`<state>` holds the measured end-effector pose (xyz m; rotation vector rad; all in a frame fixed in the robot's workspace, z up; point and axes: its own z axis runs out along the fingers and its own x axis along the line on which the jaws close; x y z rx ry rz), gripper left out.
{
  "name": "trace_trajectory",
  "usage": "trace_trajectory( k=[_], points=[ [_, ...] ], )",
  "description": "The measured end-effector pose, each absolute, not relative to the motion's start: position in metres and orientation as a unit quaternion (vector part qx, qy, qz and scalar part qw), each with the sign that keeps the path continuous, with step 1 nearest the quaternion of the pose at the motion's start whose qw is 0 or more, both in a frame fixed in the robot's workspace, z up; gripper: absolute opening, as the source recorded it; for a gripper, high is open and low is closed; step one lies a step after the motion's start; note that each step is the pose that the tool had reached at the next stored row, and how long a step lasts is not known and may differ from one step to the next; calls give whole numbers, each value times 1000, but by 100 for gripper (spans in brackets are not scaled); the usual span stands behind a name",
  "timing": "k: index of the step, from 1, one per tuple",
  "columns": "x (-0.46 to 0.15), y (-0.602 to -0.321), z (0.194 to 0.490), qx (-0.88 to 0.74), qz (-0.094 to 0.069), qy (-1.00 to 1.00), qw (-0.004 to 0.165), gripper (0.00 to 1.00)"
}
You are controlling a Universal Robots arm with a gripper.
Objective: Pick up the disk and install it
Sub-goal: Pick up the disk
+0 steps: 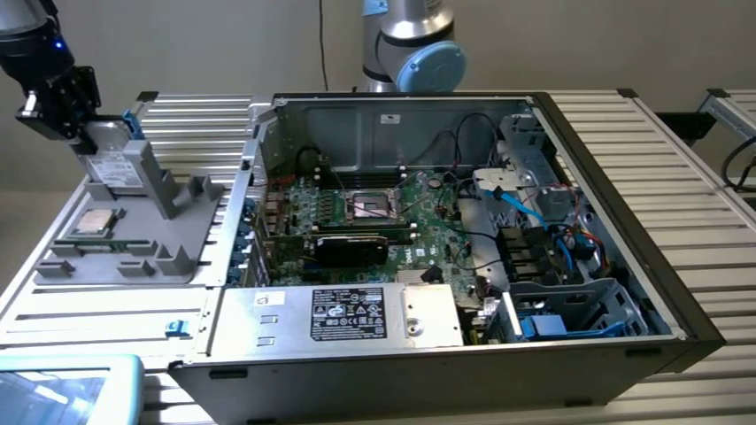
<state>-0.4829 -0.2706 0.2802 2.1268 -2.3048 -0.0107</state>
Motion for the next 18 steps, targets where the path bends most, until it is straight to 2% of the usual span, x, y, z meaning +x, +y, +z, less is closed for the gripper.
trace_trajectory(
  k=[18],
  points=[
    [-483,-271,330,676,4,-737,-5,37]
  ],
)
